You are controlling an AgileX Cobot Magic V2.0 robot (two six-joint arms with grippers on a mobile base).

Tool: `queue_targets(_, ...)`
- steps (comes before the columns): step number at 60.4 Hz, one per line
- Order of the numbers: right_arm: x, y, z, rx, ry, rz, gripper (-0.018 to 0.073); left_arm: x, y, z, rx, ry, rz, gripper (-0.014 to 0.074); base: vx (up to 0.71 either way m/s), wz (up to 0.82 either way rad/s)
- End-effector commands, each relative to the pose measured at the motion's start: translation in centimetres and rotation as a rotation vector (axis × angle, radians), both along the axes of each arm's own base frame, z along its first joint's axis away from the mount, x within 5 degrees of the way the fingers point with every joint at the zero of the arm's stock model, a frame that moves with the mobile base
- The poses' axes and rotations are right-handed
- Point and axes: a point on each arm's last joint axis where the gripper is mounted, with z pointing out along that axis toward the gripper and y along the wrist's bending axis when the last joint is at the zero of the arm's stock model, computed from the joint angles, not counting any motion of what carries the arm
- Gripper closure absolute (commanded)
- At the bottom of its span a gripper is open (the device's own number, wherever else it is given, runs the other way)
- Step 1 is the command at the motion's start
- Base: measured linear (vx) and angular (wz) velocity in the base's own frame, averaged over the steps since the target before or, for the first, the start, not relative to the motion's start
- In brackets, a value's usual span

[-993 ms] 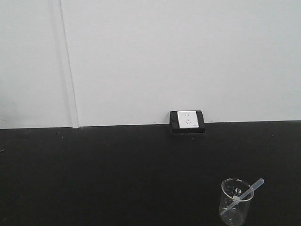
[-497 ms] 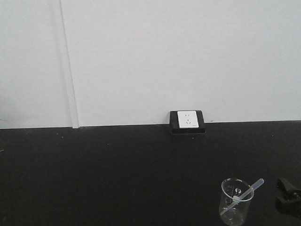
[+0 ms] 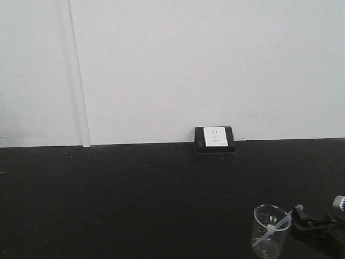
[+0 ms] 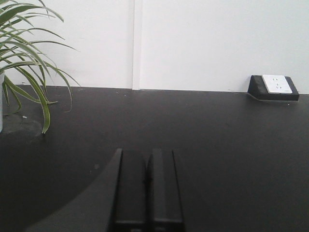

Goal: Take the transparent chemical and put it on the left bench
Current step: 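Close the right gripper on the pipette bulb and lift it upward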

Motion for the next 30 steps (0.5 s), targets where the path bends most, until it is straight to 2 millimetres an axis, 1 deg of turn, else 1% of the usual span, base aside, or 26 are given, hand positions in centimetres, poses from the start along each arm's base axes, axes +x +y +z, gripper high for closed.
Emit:
queue_targets(1, 1.8, 0.3, 2.3, 0.000, -0.158, 0.049, 0.0035, -0.1, 0.0, 0.3, -0.014, -0.081, -0.001, 0.0600, 0.00, 0.00)
queue_targets(8, 3.1, 0.2, 2.2, 0.039, -0.163, 0.040, 0.0035, -0.1, 0.0, 0.3, -0.014, -0.081, -0.001, 0.0600, 0.00, 0.00)
queue_targets(13, 3.8, 0.1, 1.6, 0.057, -0.147, 0.035, 0.0038, -0.1, 0.0, 0.3, -0.014, -0.081, -0.001, 0.0600, 0.00, 0.00)
queue_targets(19, 4.1, 0.2, 0.7, 0.061, -0.128, 0.040, 0.0053, -0.1, 0.0, 0.3, -0.014, -0.081, -0.001, 0.0600, 0.00, 0.00)
queue_targets(26, 4.2, 0.2, 0.1, 0.062, -0.112, 0.041, 0.0097, -0.1, 0.0, 0.3, -0.014, -0.081, -0.001, 0.0600, 0.00, 0.00)
queue_targets(30, 4.2, 0.2, 0.2, 0.059, -0.112, 0.047, 0.0150, -0.1, 0.0, 0.3, -0.014, -0.081, -0.001, 0.0600, 0.00, 0.00)
